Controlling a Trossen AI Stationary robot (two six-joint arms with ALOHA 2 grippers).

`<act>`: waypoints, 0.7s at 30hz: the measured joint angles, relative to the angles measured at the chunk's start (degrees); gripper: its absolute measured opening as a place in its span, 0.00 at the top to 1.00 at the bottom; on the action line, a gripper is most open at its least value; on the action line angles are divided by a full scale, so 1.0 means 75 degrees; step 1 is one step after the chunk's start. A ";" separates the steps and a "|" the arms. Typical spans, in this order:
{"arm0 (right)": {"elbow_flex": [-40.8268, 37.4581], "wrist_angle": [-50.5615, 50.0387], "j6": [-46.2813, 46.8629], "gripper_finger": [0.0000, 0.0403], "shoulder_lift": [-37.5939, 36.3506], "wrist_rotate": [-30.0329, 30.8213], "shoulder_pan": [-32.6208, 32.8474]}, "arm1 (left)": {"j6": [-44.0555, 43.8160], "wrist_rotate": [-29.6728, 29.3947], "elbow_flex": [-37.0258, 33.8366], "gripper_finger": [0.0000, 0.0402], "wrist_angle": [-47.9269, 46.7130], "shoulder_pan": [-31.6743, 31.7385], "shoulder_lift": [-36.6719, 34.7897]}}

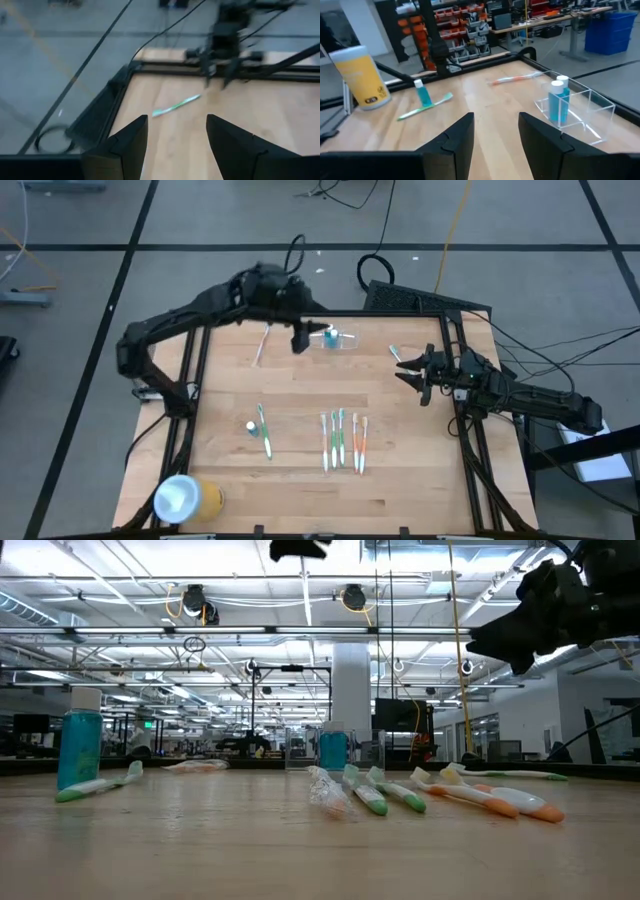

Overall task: Pick & Place toothbrushing station
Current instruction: Put the green toothbrush into the transparent organizer

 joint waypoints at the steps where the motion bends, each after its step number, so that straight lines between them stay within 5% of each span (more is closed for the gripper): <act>1: 0.0000 -0.0007 0.0055 0.64 -0.0022 -0.0090 0.0000 | 0.0032 0.0039 -0.0335 0.48 0.0250 -0.0089 -0.0230; 14: 0.0000 -0.0143 0.0261 0.64 -0.0063 -0.0343 0.0003 | -0.0176 0.0539 -0.5682 0.48 0.3752 -0.0592 -0.3567; 21: 0.0000 -0.0182 0.0261 0.64 -0.0061 -0.0334 0.0002 | -0.1367 0.0818 -0.8437 0.48 0.5611 -0.0692 -0.5568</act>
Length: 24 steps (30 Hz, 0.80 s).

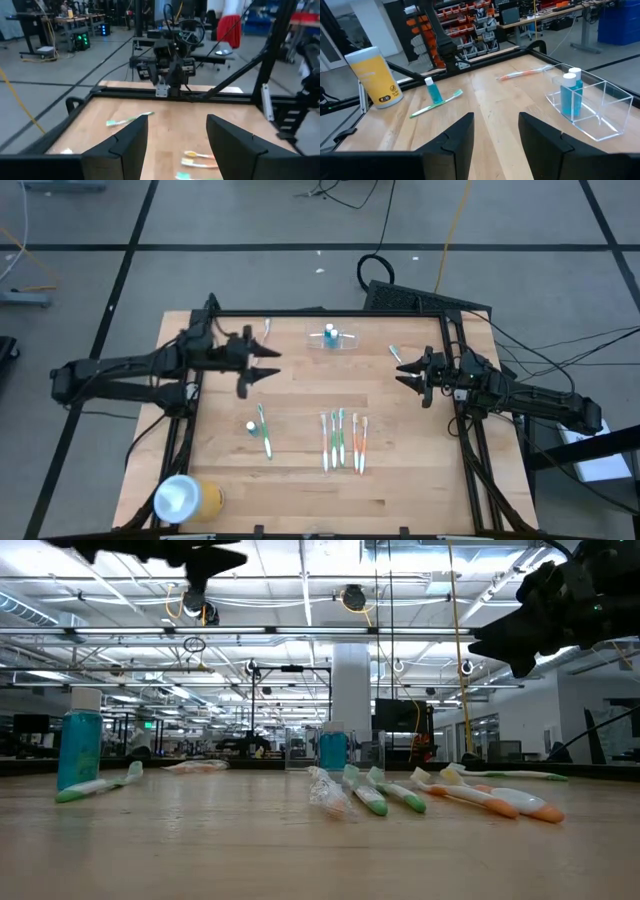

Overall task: Pick & Place toothbrushing station
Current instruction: Put the green toothbrush into the transparent organizer

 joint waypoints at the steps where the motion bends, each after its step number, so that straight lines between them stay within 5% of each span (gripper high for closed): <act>1: 0.0000 0.0000 -0.0006 0.64 0.0000 0.0000 -0.0002 | -0.0111 0.0000 -0.0247 0.48 0.0027 -0.0001 -0.0262; 13: -0.0135 0.0045 -0.0121 0.64 0.0128 0.0118 -0.0002 | 0.0667 -0.0009 -0.2840 0.48 0.0418 0.0387 -0.3348; 21: -0.1040 0.1215 0.0216 0.64 0.0479 0.2096 -0.0005 | 0.0424 0.0002 -0.3963 0.48 0.0251 0.0678 -0.4199; 24: -0.0863 0.0606 0.0147 0.62 0.0942 0.2702 -0.0005 | 0.0558 -0.0178 -0.4046 0.48 0.0257 0.0729 -0.4181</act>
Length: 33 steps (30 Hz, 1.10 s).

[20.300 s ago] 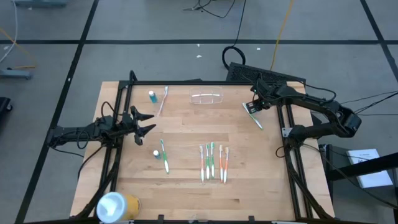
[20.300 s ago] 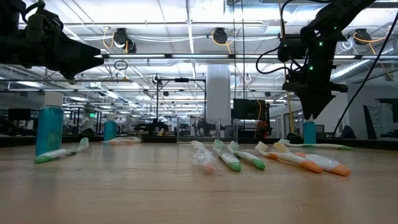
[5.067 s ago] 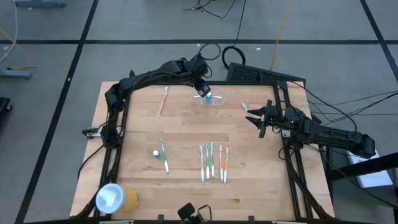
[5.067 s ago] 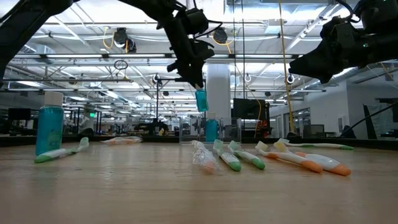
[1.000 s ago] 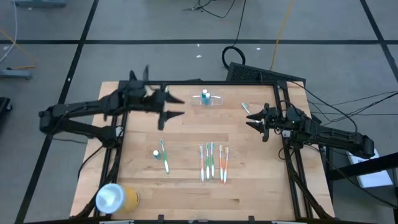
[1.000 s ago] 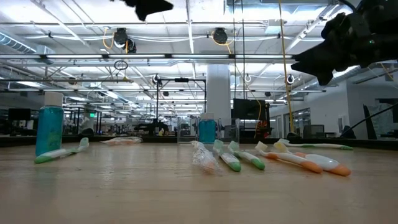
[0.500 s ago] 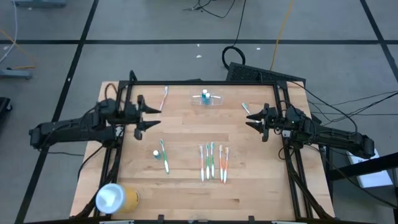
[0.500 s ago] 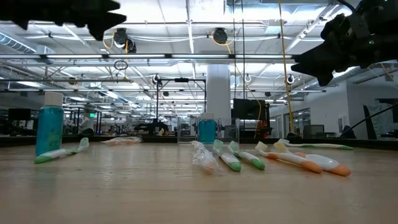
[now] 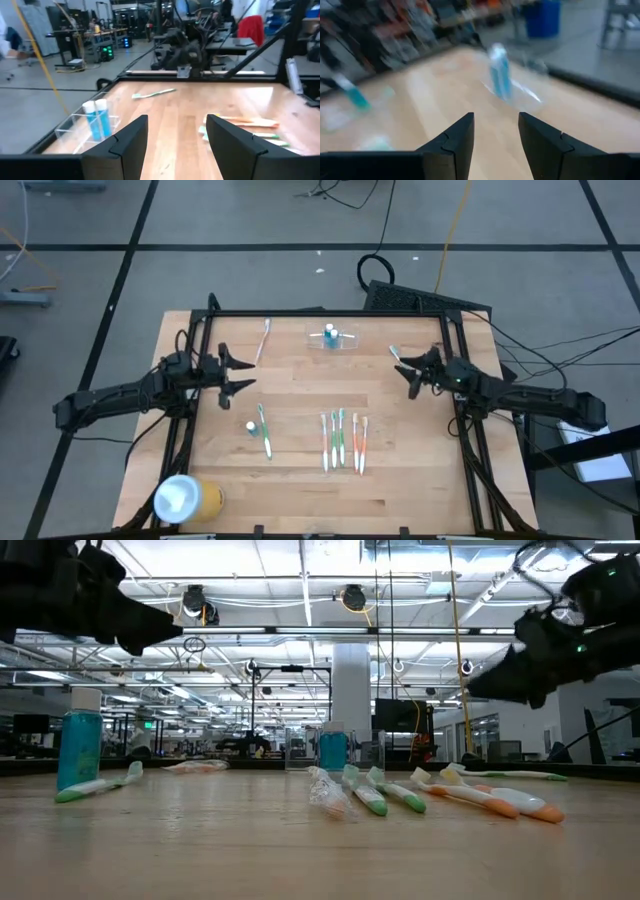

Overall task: Pick & Place toothbrushing station
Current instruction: Put the green toothbrush into the transparent organizer

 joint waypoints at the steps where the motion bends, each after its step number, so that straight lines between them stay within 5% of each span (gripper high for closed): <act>1: 0.0159 -0.0263 -0.0007 0.61 0.0249 0.0143 0.0000 | 0.0001 -0.0062 -0.0001 0.48 0.0016 0.0003 0.0015; 7: 0.1672 -0.2137 0.0067 0.50 0.2031 0.0760 -0.0164 | -0.0398 -0.0228 -0.0001 0.48 0.0025 0.0003 0.0057; 14: 0.3332 -0.3625 -0.0173 0.50 0.4615 0.0641 -0.0985 | -0.0546 -0.0231 -0.0001 0.48 0.0024 0.0003 0.0060; 22: 0.4025 -0.3755 -0.0351 0.54 0.6559 0.0274 -0.1937 | -0.0561 -0.0233 -0.0001 0.48 0.0023 0.0000 0.0060; 33: 0.4069 -0.3247 -0.0351 0.60 0.7712 -0.0311 -0.2308 | -0.0565 -0.0233 0.0000 0.48 0.0022 -0.0003 0.0060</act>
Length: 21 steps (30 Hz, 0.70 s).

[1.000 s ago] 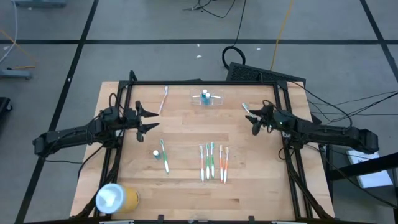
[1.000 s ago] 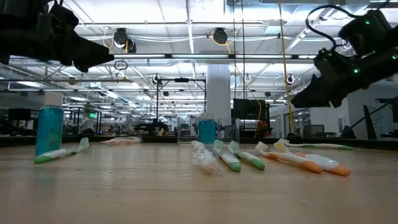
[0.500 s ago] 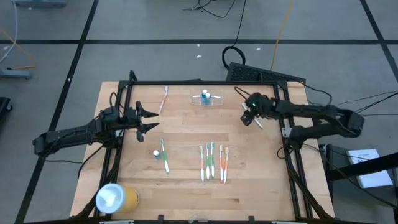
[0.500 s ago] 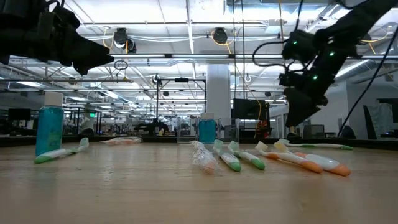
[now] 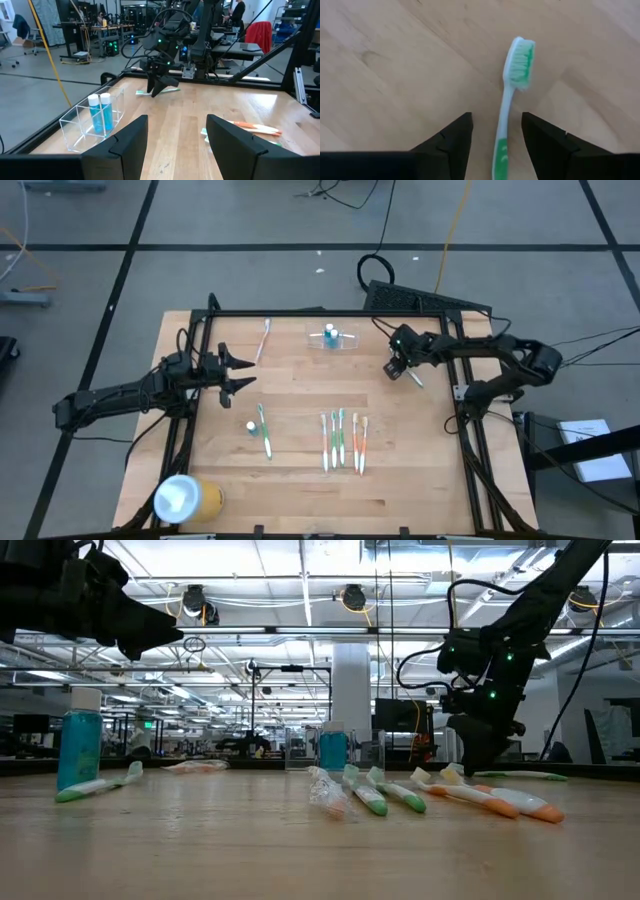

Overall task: Pick & Place toothbrushing station
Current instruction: Put the green toothbrush into the transparent organizer

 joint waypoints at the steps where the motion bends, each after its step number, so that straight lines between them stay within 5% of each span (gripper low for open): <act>1: 0.0003 0.0001 0.0030 0.61 0.0032 -0.0004 -0.0015 | 0.0000 0.0000 -0.0001 0.48 0.0000 0.0000 0.0000; 16: -0.0006 -0.0180 0.0126 0.96 0.0081 0.0055 -0.0056 | 0.0000 0.0000 0.0002 0.48 -0.0003 0.0000 0.0000; 21: -0.0009 -0.0176 -0.0004 0.98 0.0085 0.0052 -0.0056 | 0.0000 0.0000 0.0002 0.48 -0.0003 0.0000 0.0000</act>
